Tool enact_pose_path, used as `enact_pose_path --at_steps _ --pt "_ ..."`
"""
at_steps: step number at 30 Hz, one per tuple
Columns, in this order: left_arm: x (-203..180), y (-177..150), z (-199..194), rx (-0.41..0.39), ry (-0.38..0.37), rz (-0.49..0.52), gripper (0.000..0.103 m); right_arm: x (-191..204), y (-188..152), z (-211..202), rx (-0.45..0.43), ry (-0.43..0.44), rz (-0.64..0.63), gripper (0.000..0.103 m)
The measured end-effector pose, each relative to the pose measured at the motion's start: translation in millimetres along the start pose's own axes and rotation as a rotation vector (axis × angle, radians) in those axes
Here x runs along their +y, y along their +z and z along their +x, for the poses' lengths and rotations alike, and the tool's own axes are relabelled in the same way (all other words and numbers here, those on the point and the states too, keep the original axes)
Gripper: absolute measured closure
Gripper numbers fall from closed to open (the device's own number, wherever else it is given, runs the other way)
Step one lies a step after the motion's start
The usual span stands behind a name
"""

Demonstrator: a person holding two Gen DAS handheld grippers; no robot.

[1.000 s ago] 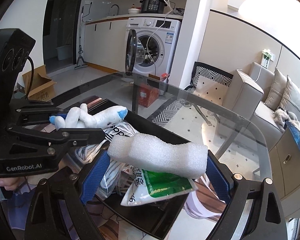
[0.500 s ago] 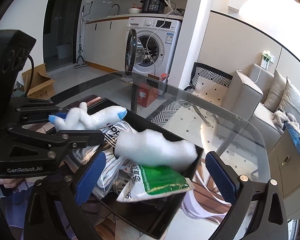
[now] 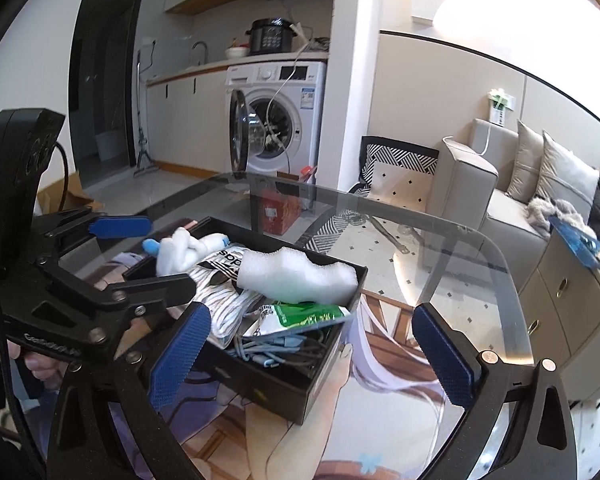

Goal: Organize soft objects

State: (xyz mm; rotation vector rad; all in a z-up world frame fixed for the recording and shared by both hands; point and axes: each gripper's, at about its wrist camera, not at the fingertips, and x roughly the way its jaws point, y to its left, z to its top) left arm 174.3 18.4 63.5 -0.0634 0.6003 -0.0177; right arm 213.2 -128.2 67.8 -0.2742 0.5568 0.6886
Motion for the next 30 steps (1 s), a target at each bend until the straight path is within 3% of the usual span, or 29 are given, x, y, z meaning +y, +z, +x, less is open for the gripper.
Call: enact_pose_path --at_steps 3,16,30 --pt "-2 -1 -11 -0.031 0.009 0.009 0.000 -1 -4 -12 -0.022 0.004 0.028 0.001" --pt "-4 -22 -50 -0.101 0.054 0.011 0.000 15 -15 -52 -0.093 0.006 0.059 0.001" --pt "7 -52 -55 -0.121 0.096 -0.009 0.000 19 -42 -51 -0.115 -0.004 0.104 0.001"
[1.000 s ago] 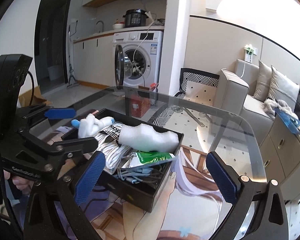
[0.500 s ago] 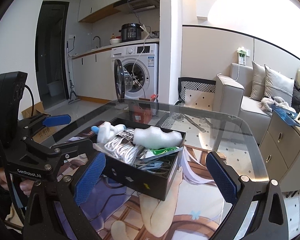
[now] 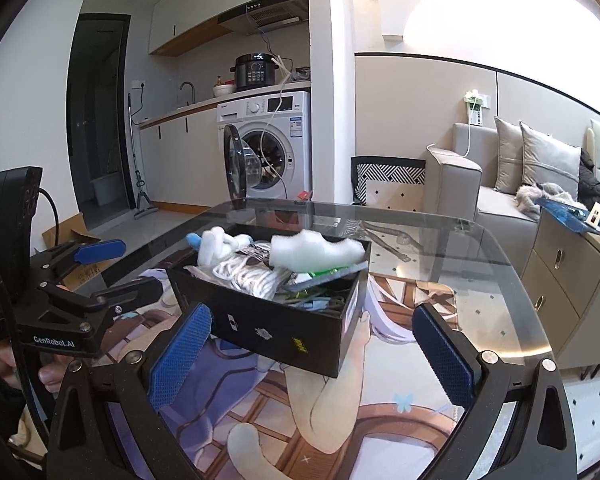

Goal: Organize soft objects

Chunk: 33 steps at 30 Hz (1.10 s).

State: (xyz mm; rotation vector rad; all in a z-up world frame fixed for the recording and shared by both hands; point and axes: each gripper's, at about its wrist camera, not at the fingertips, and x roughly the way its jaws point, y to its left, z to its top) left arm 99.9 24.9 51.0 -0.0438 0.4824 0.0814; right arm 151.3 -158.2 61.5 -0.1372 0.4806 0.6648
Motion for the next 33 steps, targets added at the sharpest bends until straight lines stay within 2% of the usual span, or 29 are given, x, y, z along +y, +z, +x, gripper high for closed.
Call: enact_pose_path --at_steps 12,16,33 --pt "6 -9 1 -0.028 0.001 -0.019 0.000 0 -4 -5 -0.057 -0.011 0.009 0.001" --pt "4 -9 1 -0.027 0.000 -0.014 0.000 1 -5 -7 -0.064 -0.034 0.002 0.001" --pt "8 -10 2 -0.028 0.011 -0.040 0.000 1 -5 -9 -0.074 -0.033 -0.004 0.001"
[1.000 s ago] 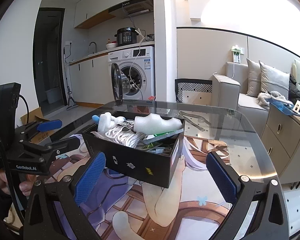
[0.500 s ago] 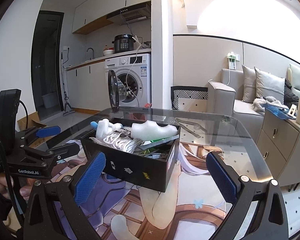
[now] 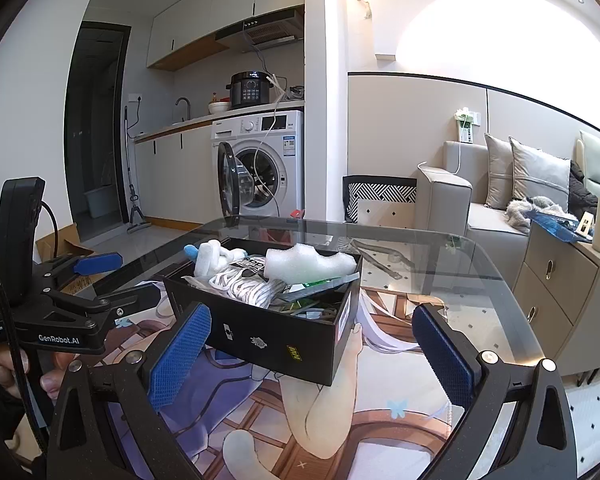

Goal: Organize soft objects

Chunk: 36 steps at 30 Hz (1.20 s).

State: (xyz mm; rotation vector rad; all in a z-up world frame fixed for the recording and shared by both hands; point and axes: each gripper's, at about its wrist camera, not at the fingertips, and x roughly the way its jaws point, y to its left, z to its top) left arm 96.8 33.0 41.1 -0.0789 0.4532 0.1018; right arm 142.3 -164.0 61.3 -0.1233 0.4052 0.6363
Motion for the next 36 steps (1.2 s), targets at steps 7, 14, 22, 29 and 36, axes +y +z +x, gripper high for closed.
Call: enact_pose_path --at_steps 7,14,22,29,36 --pt "-0.3 0.1 0.3 -0.001 -0.001 0.002 0.000 -0.2 0.6 0.3 0.001 0.001 -0.002 0.001" --pt "-0.3 -0.2 0.1 0.000 -0.001 -0.001 0.000 -0.2 0.2 0.0 -0.001 0.001 0.000 0.001" --pt "-0.7 0.0 -0.2 0.000 -0.001 0.000 0.000 -0.1 -0.2 -0.5 0.000 0.001 0.002 0.001" --pt "-1.3 -0.4 -0.8 -0.002 -0.001 -0.001 0.000 -0.4 -0.5 -2.3 -0.004 -0.001 -0.001 0.001" --pt "-1.8 -0.1 -0.8 -0.002 -0.001 -0.003 0.000 -0.4 -1.0 -2.7 -0.005 -0.001 -0.001 0.001"
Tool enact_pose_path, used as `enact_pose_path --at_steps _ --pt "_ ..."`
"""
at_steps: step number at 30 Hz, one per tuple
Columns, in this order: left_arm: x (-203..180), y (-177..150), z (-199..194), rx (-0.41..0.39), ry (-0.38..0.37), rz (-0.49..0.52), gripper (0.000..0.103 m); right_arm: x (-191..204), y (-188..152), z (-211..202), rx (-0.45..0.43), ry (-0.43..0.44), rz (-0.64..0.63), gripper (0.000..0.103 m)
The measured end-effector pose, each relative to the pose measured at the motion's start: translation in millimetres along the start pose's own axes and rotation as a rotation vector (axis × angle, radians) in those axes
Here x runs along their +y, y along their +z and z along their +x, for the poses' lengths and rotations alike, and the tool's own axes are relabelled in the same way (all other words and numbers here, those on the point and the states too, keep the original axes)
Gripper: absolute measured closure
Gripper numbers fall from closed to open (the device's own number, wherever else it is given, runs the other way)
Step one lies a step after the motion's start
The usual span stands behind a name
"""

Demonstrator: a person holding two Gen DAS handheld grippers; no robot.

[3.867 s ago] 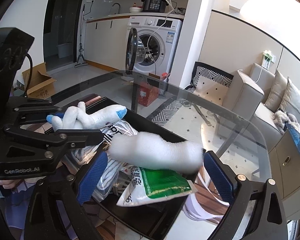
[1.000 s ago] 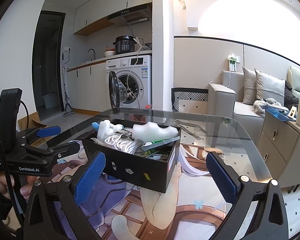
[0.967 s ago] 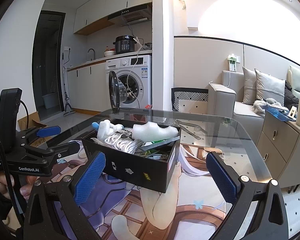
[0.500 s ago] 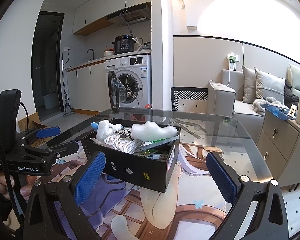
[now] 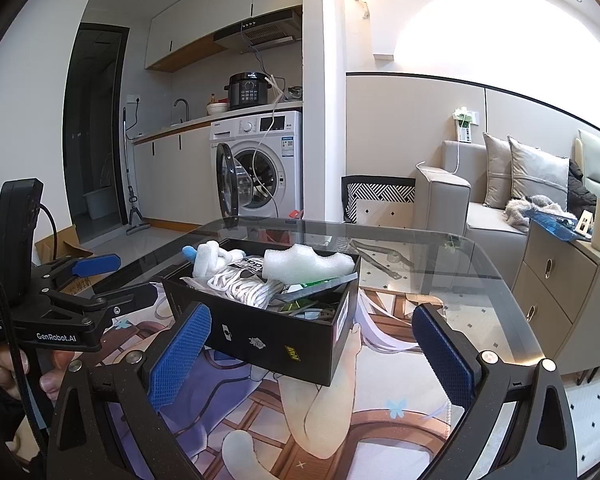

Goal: Organize soft objects

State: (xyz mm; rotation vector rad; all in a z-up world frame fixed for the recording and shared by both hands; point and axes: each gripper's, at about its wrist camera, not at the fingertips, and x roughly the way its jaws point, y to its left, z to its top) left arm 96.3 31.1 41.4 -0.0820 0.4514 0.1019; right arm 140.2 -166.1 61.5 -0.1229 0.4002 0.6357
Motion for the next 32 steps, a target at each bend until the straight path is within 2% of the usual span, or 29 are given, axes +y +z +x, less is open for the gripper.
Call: enact_pose_path --at_steps 32 --pt "-1.2 -1.2 -2.6 -0.008 -0.001 -0.003 0.000 0.6 0.0 -0.6 0.002 -0.001 0.001 0.001"
